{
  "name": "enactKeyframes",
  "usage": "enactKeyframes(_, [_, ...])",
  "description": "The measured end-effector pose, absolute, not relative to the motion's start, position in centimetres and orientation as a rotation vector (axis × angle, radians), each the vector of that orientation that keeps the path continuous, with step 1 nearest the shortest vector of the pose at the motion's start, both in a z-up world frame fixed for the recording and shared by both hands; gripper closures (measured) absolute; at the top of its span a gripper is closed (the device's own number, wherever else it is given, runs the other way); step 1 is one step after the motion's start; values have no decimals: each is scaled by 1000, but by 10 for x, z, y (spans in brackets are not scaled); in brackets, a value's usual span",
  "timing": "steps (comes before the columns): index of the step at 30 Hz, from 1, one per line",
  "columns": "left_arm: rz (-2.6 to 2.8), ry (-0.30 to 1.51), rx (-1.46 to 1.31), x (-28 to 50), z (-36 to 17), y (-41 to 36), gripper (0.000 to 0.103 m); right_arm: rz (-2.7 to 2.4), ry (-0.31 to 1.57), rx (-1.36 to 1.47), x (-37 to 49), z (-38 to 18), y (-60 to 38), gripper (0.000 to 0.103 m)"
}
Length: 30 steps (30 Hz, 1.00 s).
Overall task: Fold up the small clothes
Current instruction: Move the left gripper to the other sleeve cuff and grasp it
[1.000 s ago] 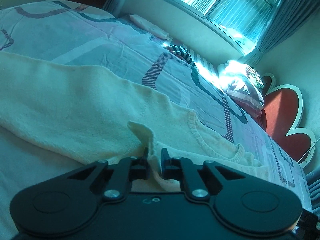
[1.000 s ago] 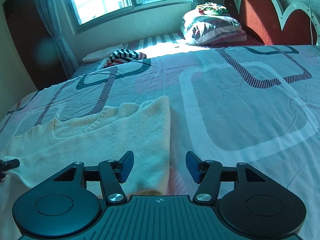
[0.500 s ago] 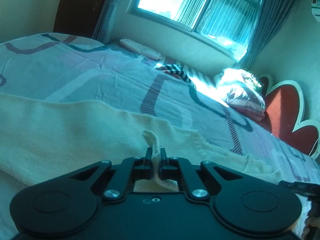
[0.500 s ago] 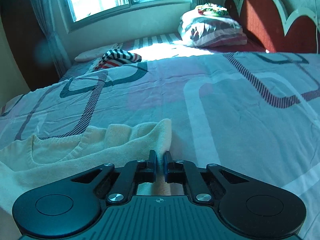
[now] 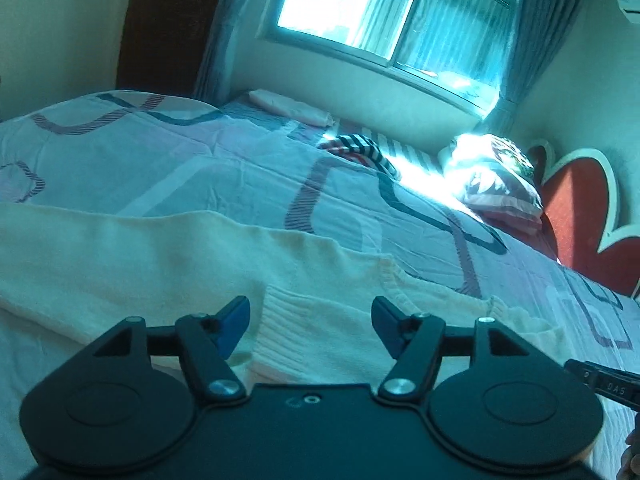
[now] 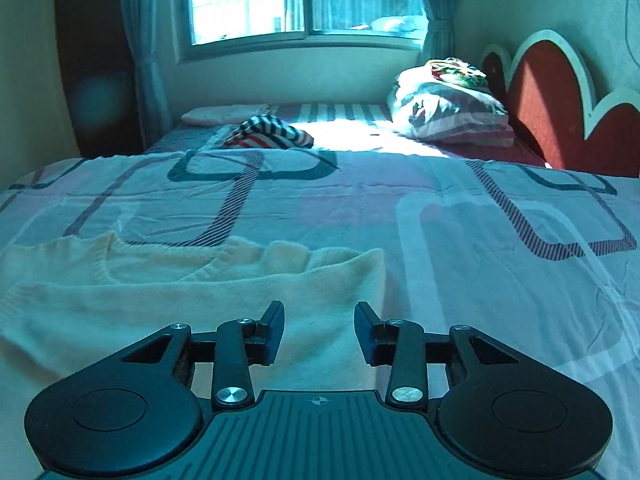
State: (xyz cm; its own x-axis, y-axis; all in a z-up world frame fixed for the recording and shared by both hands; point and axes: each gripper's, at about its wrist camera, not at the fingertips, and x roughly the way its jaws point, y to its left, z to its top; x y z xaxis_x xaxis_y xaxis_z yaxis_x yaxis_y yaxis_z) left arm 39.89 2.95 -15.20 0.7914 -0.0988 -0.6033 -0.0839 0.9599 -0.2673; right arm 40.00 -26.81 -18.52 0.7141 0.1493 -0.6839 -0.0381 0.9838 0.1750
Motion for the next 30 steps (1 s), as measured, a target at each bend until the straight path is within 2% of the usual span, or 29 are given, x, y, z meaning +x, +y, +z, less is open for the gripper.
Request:
enactKeyframes(5, [-40, 811, -274, 417, -181, 15, 40, 100, 835, 42, 390, -209, -256, 65])
enactKeyframes(9, [-33, 821, -249, 413, -172, 13, 39, 79, 834, 92, 381, -200, -266, 64])
enactKeyframes(13, [10, 797, -288, 395, -157, 25, 30, 120, 808, 123, 372, -185, -259, 64])
enactKeyframes(18, [114, 825, -339, 367, -149, 64, 30, 206, 805, 191, 367, -171, -238, 64])
enactKeyframes(30, [287, 817, -440, 322, -147, 174, 30, 313, 791, 158, 358, -151, -147, 64])
